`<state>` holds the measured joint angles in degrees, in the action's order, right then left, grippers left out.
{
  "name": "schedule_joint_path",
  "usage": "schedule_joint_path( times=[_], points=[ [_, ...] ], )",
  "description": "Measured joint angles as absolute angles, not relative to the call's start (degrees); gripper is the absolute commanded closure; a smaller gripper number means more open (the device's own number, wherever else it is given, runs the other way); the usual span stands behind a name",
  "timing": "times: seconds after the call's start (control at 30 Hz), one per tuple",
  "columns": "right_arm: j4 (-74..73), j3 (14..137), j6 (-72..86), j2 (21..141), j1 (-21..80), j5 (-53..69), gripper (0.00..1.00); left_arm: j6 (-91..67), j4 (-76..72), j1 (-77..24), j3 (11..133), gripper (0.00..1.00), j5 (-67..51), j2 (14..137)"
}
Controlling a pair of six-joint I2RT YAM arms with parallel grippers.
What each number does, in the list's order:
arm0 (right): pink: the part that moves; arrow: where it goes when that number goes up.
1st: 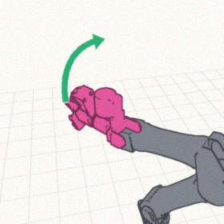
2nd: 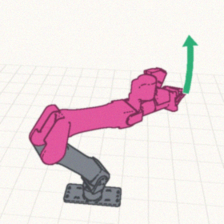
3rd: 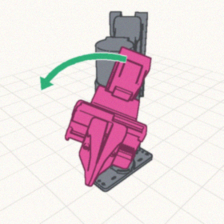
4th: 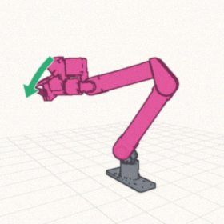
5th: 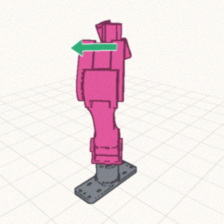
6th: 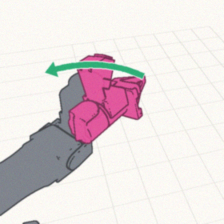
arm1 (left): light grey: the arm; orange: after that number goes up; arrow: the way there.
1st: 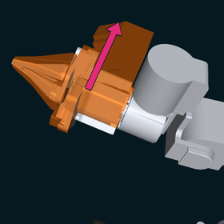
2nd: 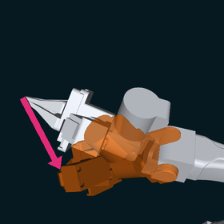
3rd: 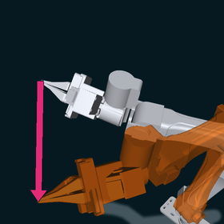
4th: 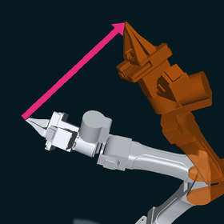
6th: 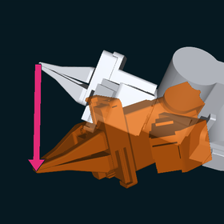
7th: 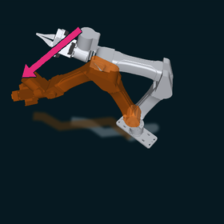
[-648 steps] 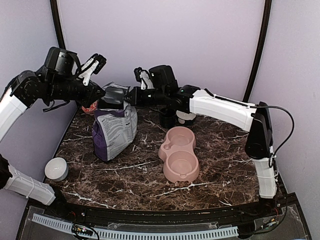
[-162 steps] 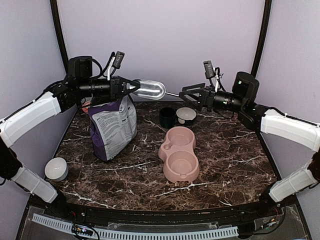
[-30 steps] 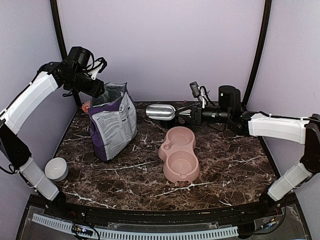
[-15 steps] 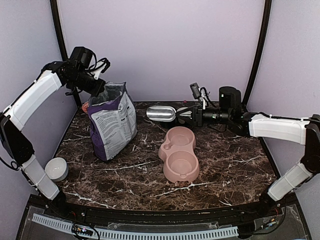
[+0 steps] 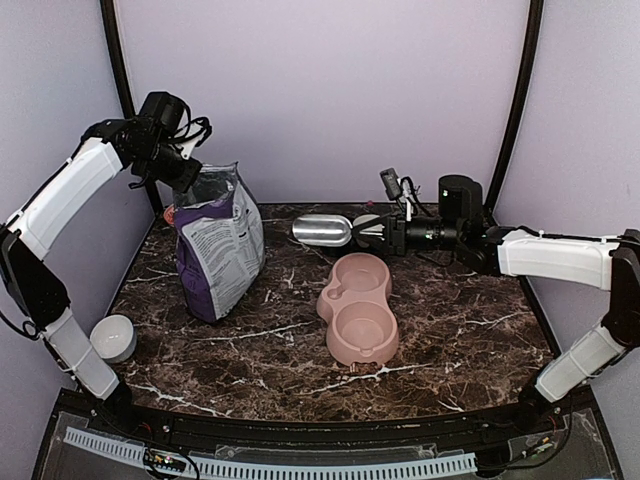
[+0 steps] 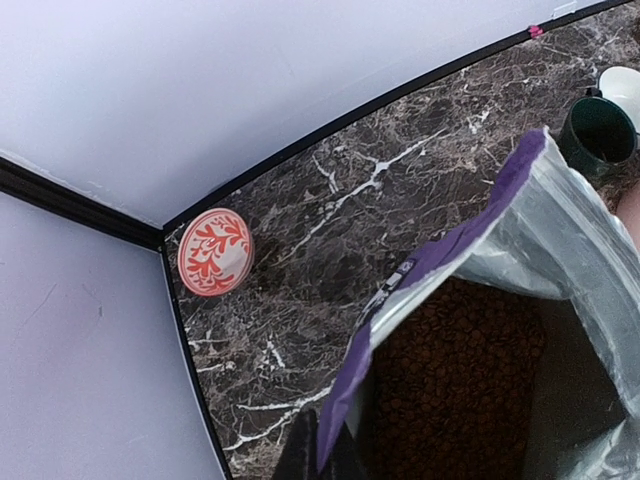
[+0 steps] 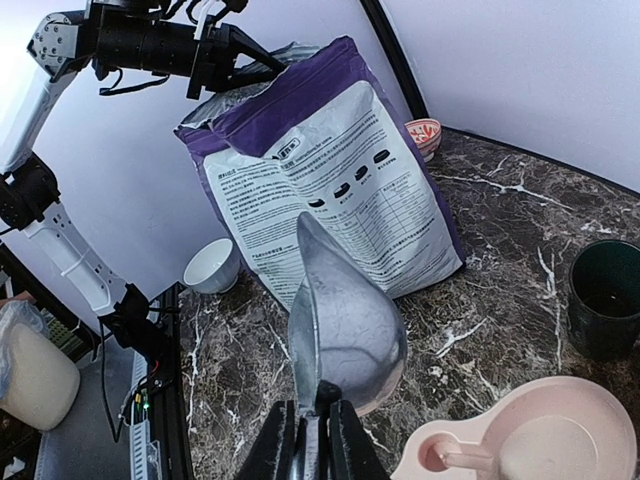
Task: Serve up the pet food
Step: Adjust the pet food bag at the center of the board.
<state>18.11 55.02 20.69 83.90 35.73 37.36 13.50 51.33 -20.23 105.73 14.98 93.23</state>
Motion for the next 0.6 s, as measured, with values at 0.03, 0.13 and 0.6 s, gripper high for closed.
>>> schedule_joint_path(
  times=[0.03, 0.13, 0.6],
  points=[
    [18.11, 55.02, 20.69, 83.9, 35.73, 37.47, 1.0, 13.72, 51.62, -20.1, 105.8, 1.0, 15.46, 93.23],
    [18.22, 55.02, 20.78, 83.9, 35.73, 37.65, 1.0, 14.63, 52.86, -19.73, 106.17, 1.0, 17.28, 93.21],
    [18.98, 56.64, 21.52, 86.63, 35.7, 39.31, 1.0, 21.74, 53.63, -18.22, 107.77, 1.0, 26.72, 92.86]
  ],
)
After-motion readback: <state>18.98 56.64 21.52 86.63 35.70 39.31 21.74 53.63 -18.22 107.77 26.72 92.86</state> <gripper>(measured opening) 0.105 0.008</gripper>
